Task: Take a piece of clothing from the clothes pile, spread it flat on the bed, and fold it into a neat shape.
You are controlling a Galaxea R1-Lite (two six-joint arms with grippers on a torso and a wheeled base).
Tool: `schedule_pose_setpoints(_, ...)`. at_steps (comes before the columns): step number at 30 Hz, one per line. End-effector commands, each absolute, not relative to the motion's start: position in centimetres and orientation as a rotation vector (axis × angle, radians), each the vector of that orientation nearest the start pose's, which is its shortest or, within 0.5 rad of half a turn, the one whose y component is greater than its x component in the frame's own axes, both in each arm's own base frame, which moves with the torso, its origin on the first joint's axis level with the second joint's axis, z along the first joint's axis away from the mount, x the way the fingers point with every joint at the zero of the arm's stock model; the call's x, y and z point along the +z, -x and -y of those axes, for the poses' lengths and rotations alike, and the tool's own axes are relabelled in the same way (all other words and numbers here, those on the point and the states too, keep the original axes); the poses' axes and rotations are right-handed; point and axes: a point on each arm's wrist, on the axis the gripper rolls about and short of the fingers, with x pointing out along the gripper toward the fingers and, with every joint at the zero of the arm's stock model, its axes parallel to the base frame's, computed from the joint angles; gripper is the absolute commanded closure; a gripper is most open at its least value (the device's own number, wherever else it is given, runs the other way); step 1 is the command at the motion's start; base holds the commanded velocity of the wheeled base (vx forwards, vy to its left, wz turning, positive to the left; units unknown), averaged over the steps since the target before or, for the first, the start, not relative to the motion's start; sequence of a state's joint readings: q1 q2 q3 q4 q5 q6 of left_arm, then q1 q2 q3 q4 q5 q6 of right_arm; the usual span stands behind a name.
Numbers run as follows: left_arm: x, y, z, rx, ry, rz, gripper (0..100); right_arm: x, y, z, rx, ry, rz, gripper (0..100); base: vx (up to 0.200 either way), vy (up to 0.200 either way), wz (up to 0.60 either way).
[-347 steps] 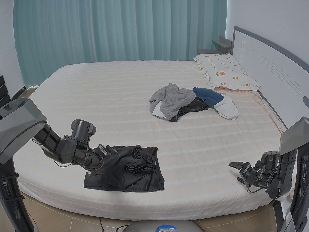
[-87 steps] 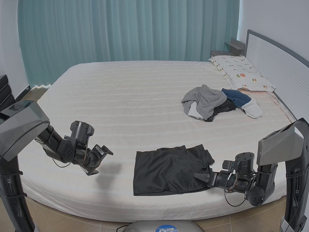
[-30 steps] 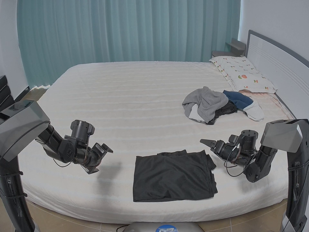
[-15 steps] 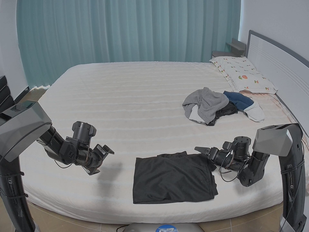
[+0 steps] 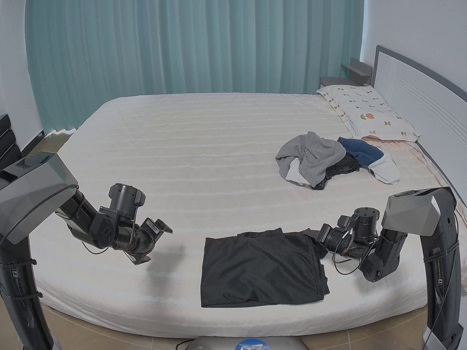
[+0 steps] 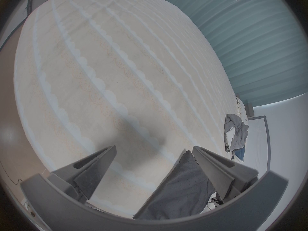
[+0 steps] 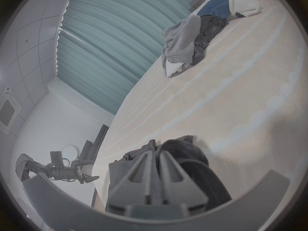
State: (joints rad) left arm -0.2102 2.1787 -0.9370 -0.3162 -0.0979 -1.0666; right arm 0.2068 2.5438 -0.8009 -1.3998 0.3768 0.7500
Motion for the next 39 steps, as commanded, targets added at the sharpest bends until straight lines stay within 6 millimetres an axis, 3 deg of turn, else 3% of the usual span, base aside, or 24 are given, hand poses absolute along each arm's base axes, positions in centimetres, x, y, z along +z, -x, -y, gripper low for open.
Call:
schedule_pose_setpoints(1,2.3,-35.2,7.7,0.236,0.926,-0.983,0,-4.9,-37.9,-7.9,0.398,-0.759,-0.536,100,0.0,0.0,0.0)
schedule_pose_setpoints(18,2.3,-35.1,7.9,0.232,0.922,-0.988,0,-5.0,-38.3,-6.2,0.343,-0.789,-0.519,100,0.0,0.0,0.0)
schedule_pose_setpoints(38,2.1,-34.8,8.0,0.227,0.904,-0.998,0,-5.8,-38.1,-5.9,0.31,-0.79,-0.581,100,0.0,0.0,0.0)
schedule_pose_setpoints(39,2.1,-34.8,8.0,0.227,0.904,-0.998,0,-5.7,-38.1,-5.9,0.312,-0.79,-0.576,0,0.0,0.0,0.0)
